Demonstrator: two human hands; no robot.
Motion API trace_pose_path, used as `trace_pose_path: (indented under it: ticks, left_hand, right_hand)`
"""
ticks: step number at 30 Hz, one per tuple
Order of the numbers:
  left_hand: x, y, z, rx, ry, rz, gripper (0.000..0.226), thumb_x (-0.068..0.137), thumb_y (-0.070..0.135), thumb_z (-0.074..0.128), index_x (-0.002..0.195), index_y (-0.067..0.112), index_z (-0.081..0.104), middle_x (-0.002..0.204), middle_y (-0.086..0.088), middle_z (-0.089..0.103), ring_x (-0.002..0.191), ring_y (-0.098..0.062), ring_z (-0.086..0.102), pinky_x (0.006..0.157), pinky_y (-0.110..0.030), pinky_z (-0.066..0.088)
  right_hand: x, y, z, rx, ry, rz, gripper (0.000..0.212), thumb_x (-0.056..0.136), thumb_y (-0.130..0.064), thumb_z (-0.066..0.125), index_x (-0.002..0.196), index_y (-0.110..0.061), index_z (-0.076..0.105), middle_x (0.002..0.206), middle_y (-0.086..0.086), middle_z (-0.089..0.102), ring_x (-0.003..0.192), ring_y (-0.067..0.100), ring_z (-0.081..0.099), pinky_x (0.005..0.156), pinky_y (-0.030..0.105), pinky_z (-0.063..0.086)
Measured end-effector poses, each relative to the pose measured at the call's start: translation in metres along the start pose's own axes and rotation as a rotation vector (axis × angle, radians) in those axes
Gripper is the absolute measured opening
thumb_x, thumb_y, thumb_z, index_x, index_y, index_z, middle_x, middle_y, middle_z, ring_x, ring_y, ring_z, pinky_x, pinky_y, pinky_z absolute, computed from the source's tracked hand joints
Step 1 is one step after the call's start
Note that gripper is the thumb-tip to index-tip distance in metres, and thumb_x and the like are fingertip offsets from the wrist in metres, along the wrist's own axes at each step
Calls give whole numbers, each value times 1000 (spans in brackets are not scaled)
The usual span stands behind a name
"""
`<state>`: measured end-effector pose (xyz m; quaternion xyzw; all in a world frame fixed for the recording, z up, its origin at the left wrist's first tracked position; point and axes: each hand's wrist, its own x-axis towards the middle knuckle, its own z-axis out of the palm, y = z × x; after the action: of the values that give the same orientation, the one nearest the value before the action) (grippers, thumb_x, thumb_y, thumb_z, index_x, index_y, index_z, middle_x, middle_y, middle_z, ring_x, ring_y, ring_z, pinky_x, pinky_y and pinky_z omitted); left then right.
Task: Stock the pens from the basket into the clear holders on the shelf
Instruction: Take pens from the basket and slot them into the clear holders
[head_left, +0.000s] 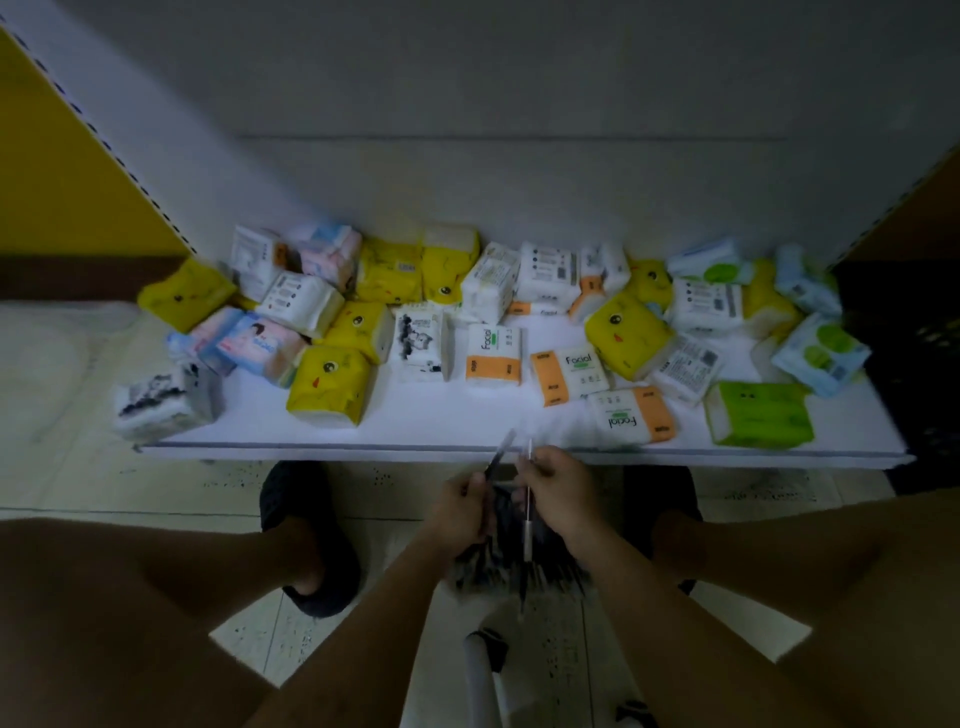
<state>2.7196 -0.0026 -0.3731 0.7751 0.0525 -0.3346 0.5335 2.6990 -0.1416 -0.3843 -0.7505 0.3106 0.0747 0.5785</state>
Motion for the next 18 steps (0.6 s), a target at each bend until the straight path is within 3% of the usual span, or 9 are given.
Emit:
trace_pose_path:
  ticks: [3, 8, 11, 13, 15, 18]
  left_hand:
    - [-15, 23, -13, -80, -40, 114, 28, 105, 26, 34, 108, 7, 54, 73, -9, 64, 58, -12, 63, 52, -19, 50]
    - [-29, 72, -37, -77, -11, 140, 14, 101, 5, 33, 97, 7, 46, 81, -7, 61, 54, -14, 54, 49, -23, 43]
    - [-37, 103, -53, -90, 45, 229, 15, 102, 11, 35, 97, 12, 49, 72, -2, 52, 48, -12, 39, 46, -23, 29]
    - [-49, 125, -64, -124, 92, 317, 18, 103, 23, 37, 97, 17, 53, 60, 1, 44, 45, -10, 32, 43, -22, 25]
    - [-62, 143, -74, -93, 161, 455, 29, 103, 32, 38, 93, 15, 59, 55, 2, 43, 45, -9, 36, 43, -21, 30]
    - [-82, 165, -91, -48, 257, 610, 29, 102, 26, 42, 82, 13, 60, 59, 0, 52, 54, -11, 49, 51, -23, 40]
  right_hand:
    - [-8, -33, -1, 25, 7, -117, 15, 92, -21, 63, 77, -18, 65, 76, 1, 70, 71, 17, 69, 69, 35, 56]
    - [-23, -96, -14, 219, -57, -246, 13, 91, -3, 61, 82, -12, 63, 84, 11, 68, 66, 22, 70, 68, 44, 57]
    - [-35, -133, -23, 285, -112, -298, 5, 89, 2, 62, 92, -2, 62, 83, 19, 68, 65, 24, 68, 62, 38, 55]
    - [-44, -158, -30, 290, -125, -357, 13, 88, 1, 64, 99, -4, 63, 87, 19, 70, 70, 29, 70, 65, 40, 58]
    - [-56, -183, -36, 259, -150, -445, 14, 88, 0, 64, 96, -12, 63, 90, 14, 69, 73, 31, 72, 68, 42, 60]
    - [-76, -218, -44, 230, -203, -544, 17, 89, 0, 63, 91, -17, 62, 86, 5, 60, 69, 29, 71, 61, 37, 59]
